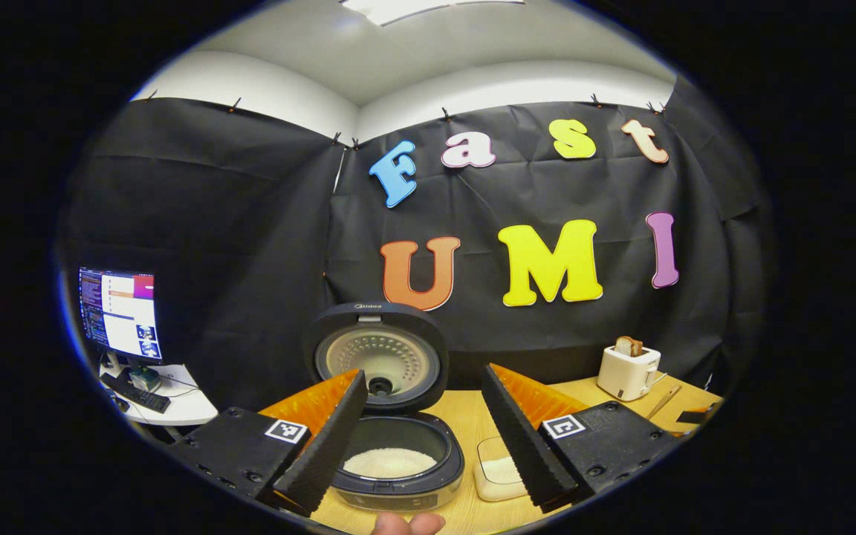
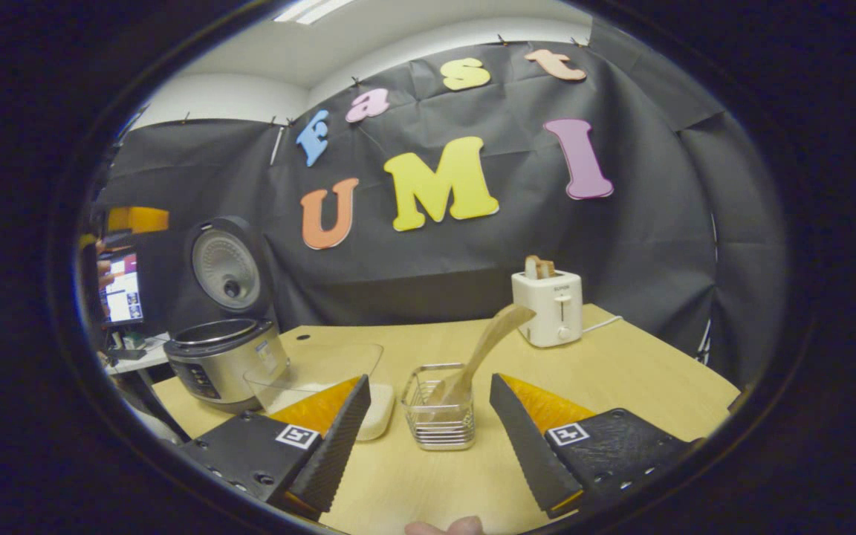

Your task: Close the left gripper, press the button to open the rice cooker; take a wooden spoon from the chopstick holder with the right hand, scoop a spoonful of rice and pour it into the rice cooker, then put the wooden spoon back into the chopstick holder.

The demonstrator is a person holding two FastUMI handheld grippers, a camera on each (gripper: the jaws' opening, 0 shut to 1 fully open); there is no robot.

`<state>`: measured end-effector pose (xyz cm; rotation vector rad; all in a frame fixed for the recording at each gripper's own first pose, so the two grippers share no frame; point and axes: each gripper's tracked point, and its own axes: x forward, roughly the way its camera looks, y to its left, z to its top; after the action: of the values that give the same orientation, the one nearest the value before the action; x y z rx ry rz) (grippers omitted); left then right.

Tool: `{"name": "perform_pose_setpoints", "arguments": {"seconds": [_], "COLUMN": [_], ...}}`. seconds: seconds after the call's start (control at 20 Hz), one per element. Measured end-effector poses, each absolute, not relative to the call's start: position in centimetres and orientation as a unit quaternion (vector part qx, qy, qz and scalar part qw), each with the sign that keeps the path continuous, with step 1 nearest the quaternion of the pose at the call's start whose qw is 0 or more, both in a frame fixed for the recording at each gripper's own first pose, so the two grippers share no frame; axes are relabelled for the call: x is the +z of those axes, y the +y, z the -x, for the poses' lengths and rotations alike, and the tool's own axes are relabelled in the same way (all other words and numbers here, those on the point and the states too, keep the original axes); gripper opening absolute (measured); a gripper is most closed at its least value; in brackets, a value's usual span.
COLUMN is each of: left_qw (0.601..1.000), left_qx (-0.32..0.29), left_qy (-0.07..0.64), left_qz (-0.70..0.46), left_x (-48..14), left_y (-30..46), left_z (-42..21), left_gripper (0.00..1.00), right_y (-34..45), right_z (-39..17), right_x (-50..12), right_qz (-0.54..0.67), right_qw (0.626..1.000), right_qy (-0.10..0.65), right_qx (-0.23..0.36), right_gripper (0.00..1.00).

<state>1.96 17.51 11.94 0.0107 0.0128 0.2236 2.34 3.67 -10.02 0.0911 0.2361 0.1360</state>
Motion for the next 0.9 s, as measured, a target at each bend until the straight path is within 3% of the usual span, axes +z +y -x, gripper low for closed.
{"name": "perform_pose_setpoints", "arguments": {"seconds": [0.1, 0.3, 0.35, 0.4, 0.45, 0.5, 0.55, 0.6, 0.7, 0.75, 0.8, 0.9], "left_qw": [0.993, 0.990, 0.989, 0.989, 0.987, 0.986, 0.985, 0.985, 0.980, 0.979, 0.975, 0.974], "left_qx": [0.113, 0.138, 0.137, 0.140, 0.145, 0.151, 0.149, 0.148, 0.158, 0.161, 0.166, 0.168], "left_qy": [0.016, 0.031, 0.041, 0.051, 0.060, 0.068, 0.078, 0.091, 0.116, 0.126, 0.145, 0.154], "left_qz": [-0.007, -0.027, -0.025, -0.025, -0.026, -0.027, -0.025, -0.024, -0.020, -0.017, -0.015, -0.011], "left_x": [14.5, 18.3, 18.5, 18.6, 18.7, 18.7, 18.5, 18.1, 17.1, 16.6, 15.8, 15.1], "left_y": [19.0, 22.9, 23.5, 24.1, 24.9, 25.8, 26.3, 26.8, 28.3, 28.8, 29.4, 29.9], "left_z": [-3.8, -8.6, -9.8, -10.9, -12.0, -12.9, -13.9, -14.7, -15.8, -16.3, -16.7, -17.2], "left_gripper": [0.99, 0.99, 0.99, 0.99, 0.99, 0.99, 0.99, 0.99, 0.99, 0.99, 0.99, 0.99], "right_y": [4.4, 4.6, 4.6, 4.4, 3.8, 3.5, 3.3, 3.1, 3.0, 3.0, 2.8, 2.6], "right_z": [-1.7, -1.2, -1.2, -1.3, -1.4, -1.5, -1.6, -1.7, -1.9, -2.0, -2.0, -1.9], "right_x": [-9.6, -8.8, -8.8, -8.7, -8.7, -8.8, -9.0, -9.3, -9.7, -9.8, -9.9, -9.9], "right_qz": [-0.029, -0.015, -0.008, 0.001, 0.008, 0.009, 0.007, 0.002, -0.006, -0.006, 0.001, 0.020], "right_qw": [0.988, 0.989, 0.988, 0.988, 0.989, 0.989, 0.989, 0.988, 0.987, 0.987, 0.987, 0.988], "right_qy": [0.116, 0.099, 0.100, 0.099, 0.098, 0.099, 0.103, 0.107, 0.116, 0.119, 0.119, 0.115], "right_qx": [0.093, 0.110, 0.115, 0.116, 0.112, 0.111, 0.110, 0.108, 0.108, 0.107, 0.105, 0.101], "right_gripper": [0.92, 0.95, 0.91, 0.95, 0.91, 0.96, 0.91, 0.95, 0.95, 0.91, 0.96, 0.95]}}
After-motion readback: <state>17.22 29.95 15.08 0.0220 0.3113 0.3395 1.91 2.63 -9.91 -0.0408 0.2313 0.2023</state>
